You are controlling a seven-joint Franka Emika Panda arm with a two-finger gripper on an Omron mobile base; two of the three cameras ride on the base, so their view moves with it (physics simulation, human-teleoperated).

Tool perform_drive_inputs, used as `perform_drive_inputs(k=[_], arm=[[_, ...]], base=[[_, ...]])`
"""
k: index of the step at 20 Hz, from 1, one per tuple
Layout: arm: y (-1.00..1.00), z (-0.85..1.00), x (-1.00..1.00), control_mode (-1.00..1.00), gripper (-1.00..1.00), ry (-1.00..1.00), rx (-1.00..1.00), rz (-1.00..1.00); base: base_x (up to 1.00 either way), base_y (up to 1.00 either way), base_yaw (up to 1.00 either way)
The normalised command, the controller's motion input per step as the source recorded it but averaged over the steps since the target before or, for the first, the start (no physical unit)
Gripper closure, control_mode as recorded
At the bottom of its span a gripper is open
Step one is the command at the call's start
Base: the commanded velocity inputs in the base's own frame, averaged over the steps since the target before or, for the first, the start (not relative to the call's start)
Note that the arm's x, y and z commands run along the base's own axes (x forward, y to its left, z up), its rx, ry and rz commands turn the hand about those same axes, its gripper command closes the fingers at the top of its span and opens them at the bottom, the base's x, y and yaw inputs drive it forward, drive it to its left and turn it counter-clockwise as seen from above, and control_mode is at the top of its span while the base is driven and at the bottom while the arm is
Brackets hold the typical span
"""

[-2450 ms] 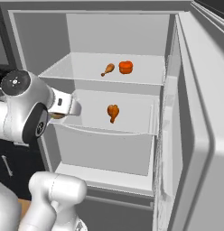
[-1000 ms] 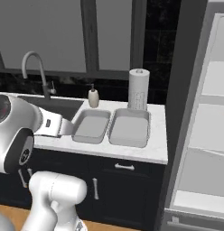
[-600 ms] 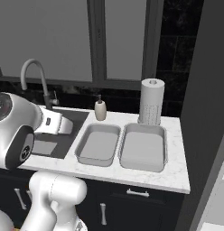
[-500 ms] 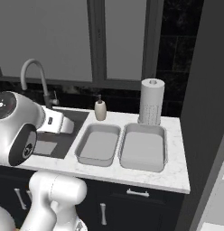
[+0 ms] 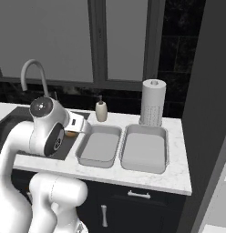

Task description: Place one squash and one chicken drumstick in each tupperware on the nearby counter, to pack two identical lunches.

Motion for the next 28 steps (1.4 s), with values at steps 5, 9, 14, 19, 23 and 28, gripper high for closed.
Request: perform_drive_inputs(k=[5,9,14,19,23,28], arm=[[0.00,-0.59,0.95,-1.00,1.00,0.13,0.00,0.00],[0.00,-0.42,0.64,-1.00,1.00,0.13,-0.01,0.00],[-0.02,-0.23,0.45,-1.00,1.00,0.18,-0.01,0.00],[-0.16,-0.01,0.26,-1.00,1.00,0.16,0.00,0.00],[-0.05,-0.06,0.30,-1.00,1.00,0.01,0.00,0.00],[-0.02,-0.32,0.40,-1.00,1.00,0.00,0.00,0.00]], base=[[0.00,0.00,0.00],[0.00,0.00,0.00],[0.00,0.00,0.00],[0.00,0.00,0.00],[0.00,0.00,0.00],[0.00,0.00,0.00]])
